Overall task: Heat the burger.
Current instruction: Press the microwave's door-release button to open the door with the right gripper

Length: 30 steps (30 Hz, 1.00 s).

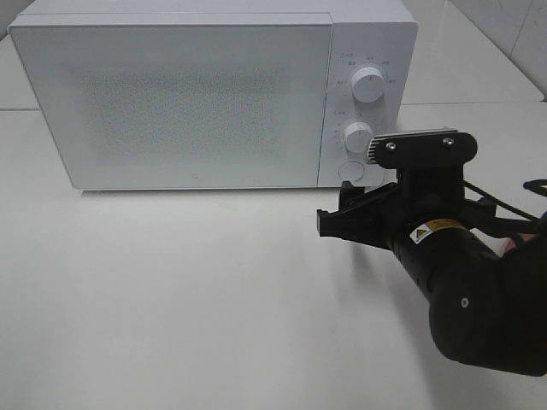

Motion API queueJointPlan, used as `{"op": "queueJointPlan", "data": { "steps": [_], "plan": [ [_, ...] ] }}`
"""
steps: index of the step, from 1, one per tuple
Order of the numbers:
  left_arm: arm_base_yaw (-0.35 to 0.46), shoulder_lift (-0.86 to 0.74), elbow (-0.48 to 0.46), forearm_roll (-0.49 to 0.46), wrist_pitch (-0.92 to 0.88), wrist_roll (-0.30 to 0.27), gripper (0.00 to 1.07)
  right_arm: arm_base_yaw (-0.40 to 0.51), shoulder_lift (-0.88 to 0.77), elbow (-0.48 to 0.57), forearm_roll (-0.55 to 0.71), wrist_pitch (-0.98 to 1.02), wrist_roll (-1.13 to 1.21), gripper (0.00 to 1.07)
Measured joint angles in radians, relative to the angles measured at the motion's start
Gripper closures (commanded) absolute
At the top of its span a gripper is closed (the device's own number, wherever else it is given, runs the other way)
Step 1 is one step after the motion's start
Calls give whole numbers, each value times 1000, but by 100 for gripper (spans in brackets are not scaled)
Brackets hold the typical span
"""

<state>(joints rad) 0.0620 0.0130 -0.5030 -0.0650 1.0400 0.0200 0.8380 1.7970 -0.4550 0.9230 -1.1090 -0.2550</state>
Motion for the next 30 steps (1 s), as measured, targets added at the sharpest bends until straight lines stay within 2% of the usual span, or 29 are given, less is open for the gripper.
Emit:
{"op": "queueJointPlan", "data": {
  "steps": [10,15,16,20,24,25,27,28,29,30],
  "plan": [
    [0,0,0,0,0,0,9,13,8,-12,5,0,70,36],
    [0,0,0,0,0,0,9,13,8,-12,7,0,234,40],
    [0,0,0,0,0,0,9,13,8,-12,16,1,334,44],
    [0,0,0,0,0,0,9,13,8,-12,39,12,476,49],
    [0,0,0,0,0,0,9,13,9,-12,57,65,792,60],
    [0,0,0,0,0,0,9,13,9,-12,57,65,792,60],
    [0,0,0,0,0,0,9,13,12,-12,57,74,978,69],
    [0,0,0,0,0,0,9,13,12,-12,57,74,978,69],
    [0,0,0,0,0,0,9,13,12,-12,57,79,1095,76],
    [0,0,0,0,0,0,9,13,12,-12,57,79,1095,76]
  ]
}}
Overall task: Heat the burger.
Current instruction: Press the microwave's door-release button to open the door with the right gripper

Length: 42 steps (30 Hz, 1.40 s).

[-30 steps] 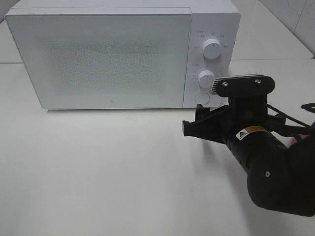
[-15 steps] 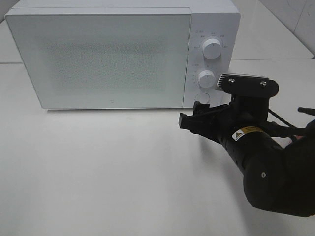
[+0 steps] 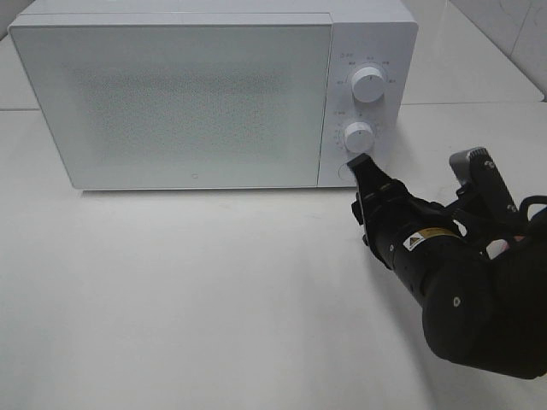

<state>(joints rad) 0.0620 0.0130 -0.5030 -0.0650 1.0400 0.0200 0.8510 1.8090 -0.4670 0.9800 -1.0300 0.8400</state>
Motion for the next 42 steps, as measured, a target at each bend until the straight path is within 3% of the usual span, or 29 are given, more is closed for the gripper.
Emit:
{"op": "queueJointPlan", "data": {
  "steps": [2,10,24,32,42],
  "plan": [
    [0,0,0,0,0,0,9,0,0,0,0,0,136,85],
    [0,0,0,0,0,0,9,0,0,0,-3,0,391,107],
    [0,0,0,0,0,0,9,-4,3,-43,-39,8,473,107],
    [0,0,0,0,0,0,9,-99,81,-113,-171,29,479,107],
    [0,0,0,0,0,0,9,-183,133,-177,-227,74,479,107]
  ]
}}
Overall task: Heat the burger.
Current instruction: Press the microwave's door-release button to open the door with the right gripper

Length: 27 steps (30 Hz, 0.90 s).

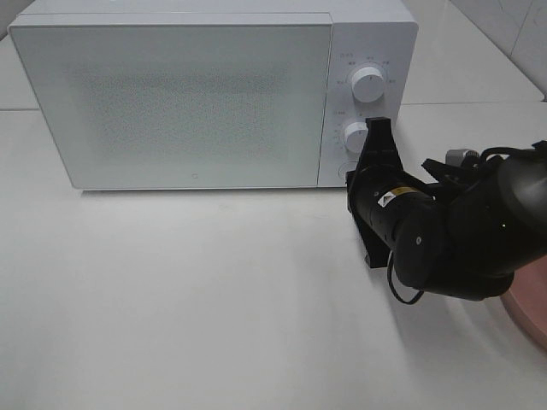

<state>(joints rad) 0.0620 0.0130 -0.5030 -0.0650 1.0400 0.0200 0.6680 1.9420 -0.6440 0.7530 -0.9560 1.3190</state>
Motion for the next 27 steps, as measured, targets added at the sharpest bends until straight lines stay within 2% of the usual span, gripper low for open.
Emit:
{"op": "queueJointPlan", "data": {
  "steps": [14,27],
  "plan": [
    [0,0,0,0,0,0,9,-94,86,-83,-59,51,0,107],
    [0,0,0,0,0,0,9,-130,148,-165,-97,77,26,107]
  ]
}}
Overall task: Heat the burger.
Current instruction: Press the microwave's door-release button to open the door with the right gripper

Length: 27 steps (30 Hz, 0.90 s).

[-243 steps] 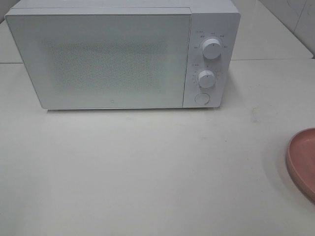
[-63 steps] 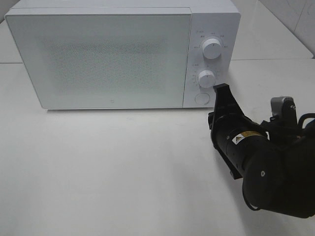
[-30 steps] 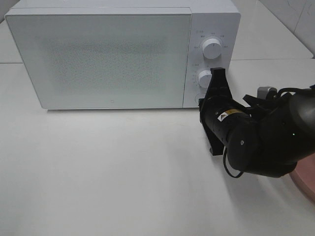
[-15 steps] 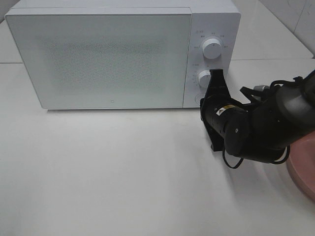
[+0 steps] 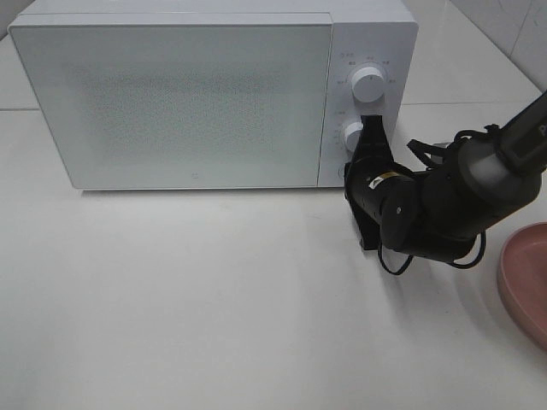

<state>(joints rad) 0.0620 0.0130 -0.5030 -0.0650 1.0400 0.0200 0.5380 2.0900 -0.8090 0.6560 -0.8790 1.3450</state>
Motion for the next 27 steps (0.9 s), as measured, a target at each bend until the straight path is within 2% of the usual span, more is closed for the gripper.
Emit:
{"op": "queueJointPlan", "data": {
  "steps": [11,27],
  "plan": [
    [0,0,0,0,0,0,9,-27,36,-48,-15,59,0,107],
    [0,0,0,0,0,0,9,-22,61,-95,5,14,6,107]
  ]
}}
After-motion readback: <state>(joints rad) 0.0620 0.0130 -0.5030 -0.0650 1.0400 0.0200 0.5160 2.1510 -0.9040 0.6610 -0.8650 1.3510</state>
